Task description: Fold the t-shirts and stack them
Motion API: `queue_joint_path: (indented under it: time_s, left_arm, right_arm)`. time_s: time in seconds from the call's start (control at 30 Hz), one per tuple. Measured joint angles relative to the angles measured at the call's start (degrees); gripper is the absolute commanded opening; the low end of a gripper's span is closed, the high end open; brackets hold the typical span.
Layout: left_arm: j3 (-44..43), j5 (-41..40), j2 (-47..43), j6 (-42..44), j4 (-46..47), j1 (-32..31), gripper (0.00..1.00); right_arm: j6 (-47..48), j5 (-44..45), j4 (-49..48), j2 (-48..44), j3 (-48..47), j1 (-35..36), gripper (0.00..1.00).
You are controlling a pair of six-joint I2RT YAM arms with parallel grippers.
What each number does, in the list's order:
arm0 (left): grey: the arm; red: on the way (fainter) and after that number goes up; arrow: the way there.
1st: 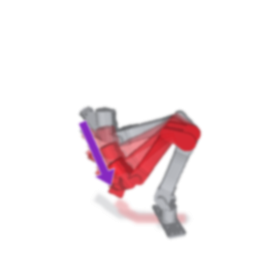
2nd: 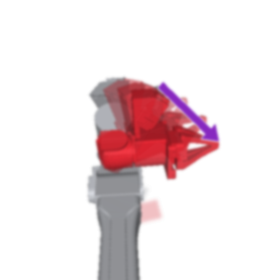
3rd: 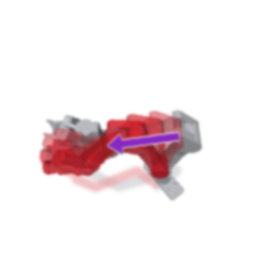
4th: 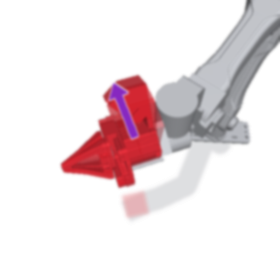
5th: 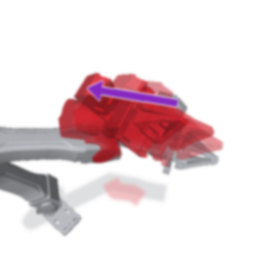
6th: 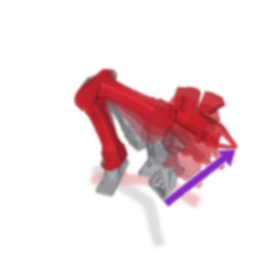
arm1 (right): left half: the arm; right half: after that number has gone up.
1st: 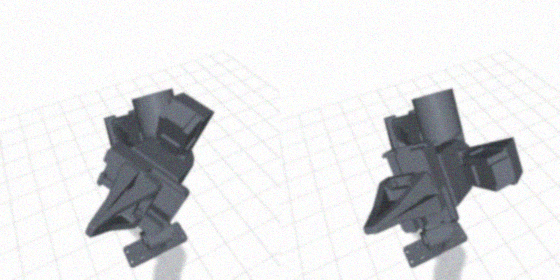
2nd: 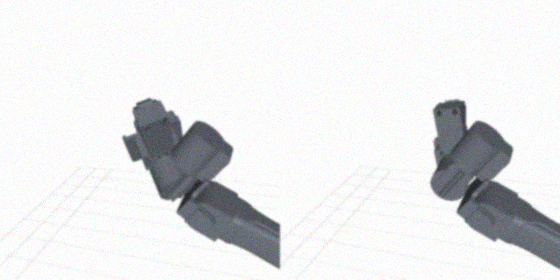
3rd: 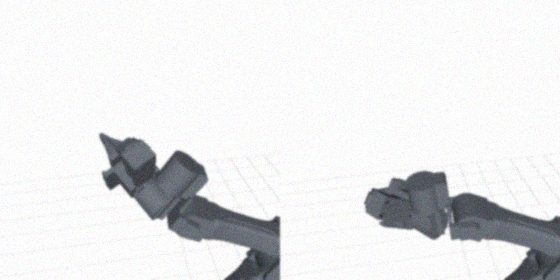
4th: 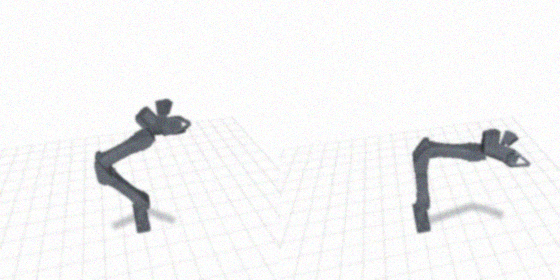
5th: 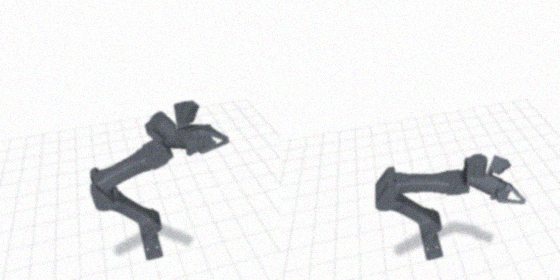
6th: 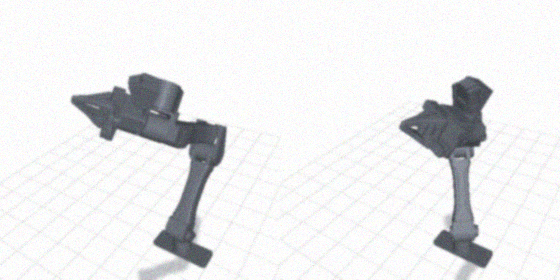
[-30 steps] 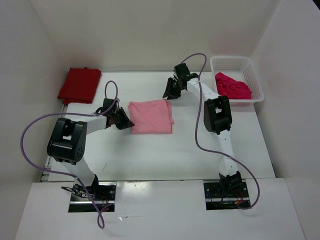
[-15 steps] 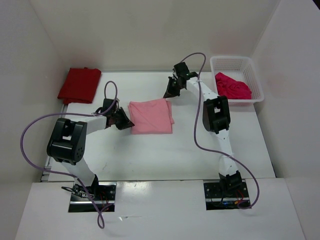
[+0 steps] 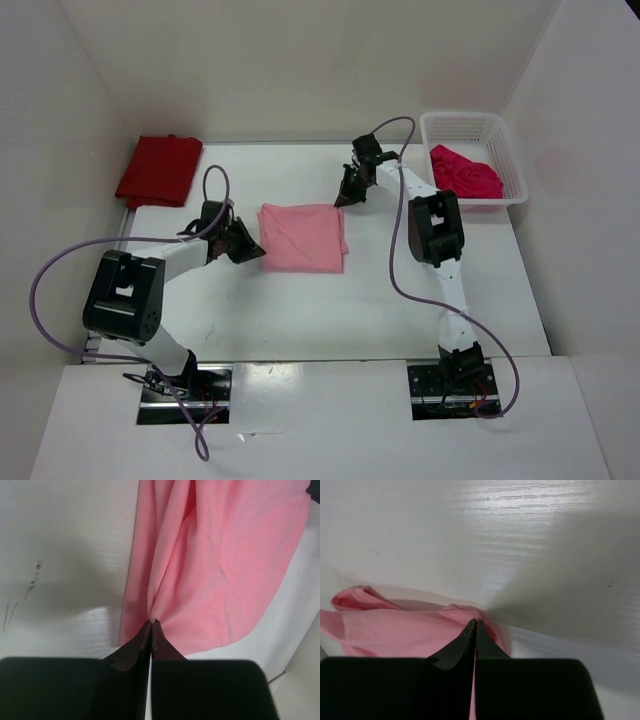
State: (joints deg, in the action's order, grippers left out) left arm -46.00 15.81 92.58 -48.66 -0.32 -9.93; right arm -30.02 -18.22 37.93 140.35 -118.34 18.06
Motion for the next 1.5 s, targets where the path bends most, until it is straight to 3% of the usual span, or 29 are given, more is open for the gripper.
queue_joint_path:
  time_s: [0.17,0.2,0.23,0.27,0.33,0.37,0.4,0.47,0.6,0.7,0.77,0.83,0.93,1.2,1.5]
  left_arm:
    - [0.74,-1.22,-2.51,-1.14,-1.05,0.04,0.11]
    - [0.87,-1.38,-2.97,-1.25,-1.16,0.07,0.16]
    - [1.05,-1.62,-3.56,-1.31,-1.20,0.15,0.30]
    - [1.36,-1.81,-4.24,-1.29,-1.36,0.28,0.35]
    - [2.08,-2.43,-5.90,-2.12,-2.23,0.87,0.46]
    - [2.29,-2.80,-6.80,-2.36,-2.75,1.20,0.50]
    - [2.43,-3.39,-7.91,-2.62,-3.39,1.51,0.54]
    - [2.45,-4.74,-10.71,-2.73,-4.55,1.92,0.54]
    - [1.18,-5.73,-15.69,-2.69,-5.51,2.03,0.38]
    - [-3.02,-4.85,-14.49,-2.60,-5.49,1.44,0.32]
    - [-6.56,-3.54,-11.37,-2.51,-4.44,0.11,0.31]
    - [-9.57,-1.44,-7.45,-2.73,-2.99,-1.70,0.31]
    - [-13.14,2.01,-0.85,-3.87,-0.74,-4.09,0.31]
    - [-14.88,5.97,12.11,-4.17,1.73,-4.87,0.34]
    - [-13.86,5.92,13.77,-3.93,4.07,-3.10,0.43]
  right_arm:
    - [-0.26,0.70,-0.68,-0.68,0.55,0.00,0.00]
    - [-0.35,0.96,-0.61,-0.68,0.50,0.00,0.00]
    - [-0.37,1.14,-0.57,-0.68,0.50,0.00,0.00]
    - [-0.39,1.33,-0.57,-0.68,0.50,0.00,0.00]
    - [-0.42,1.51,-0.57,-0.68,0.48,0.00,0.09]
    - [-0.50,1.51,-0.57,-0.68,0.48,0.00,0.23]
    - [-0.57,1.49,-0.55,-0.68,0.48,0.00,0.30]
    - [-0.50,1.51,-0.55,-0.74,0.48,0.00,0.43]
    - [-0.20,1.55,-0.22,-2.08,0.79,0.00,0.48]
    - [-0.13,1.66,-0.59,-5.22,2.62,0.00,0.44]
    - [0.02,1.95,-0.74,-8.72,5.20,0.00,0.35]
    - [0.20,2.16,-1.01,-12.55,7.85,0.00,0.17]
    - [0.28,1.92,-2.43,-18.23,12.55,0.00,0.06]
    - [0.66,-6.73,-7.45,-22.12,23.74,2.80,0.05]
    - [-0.15,-9.14,-10.34,-21.79,36.39,4.55,0.05]
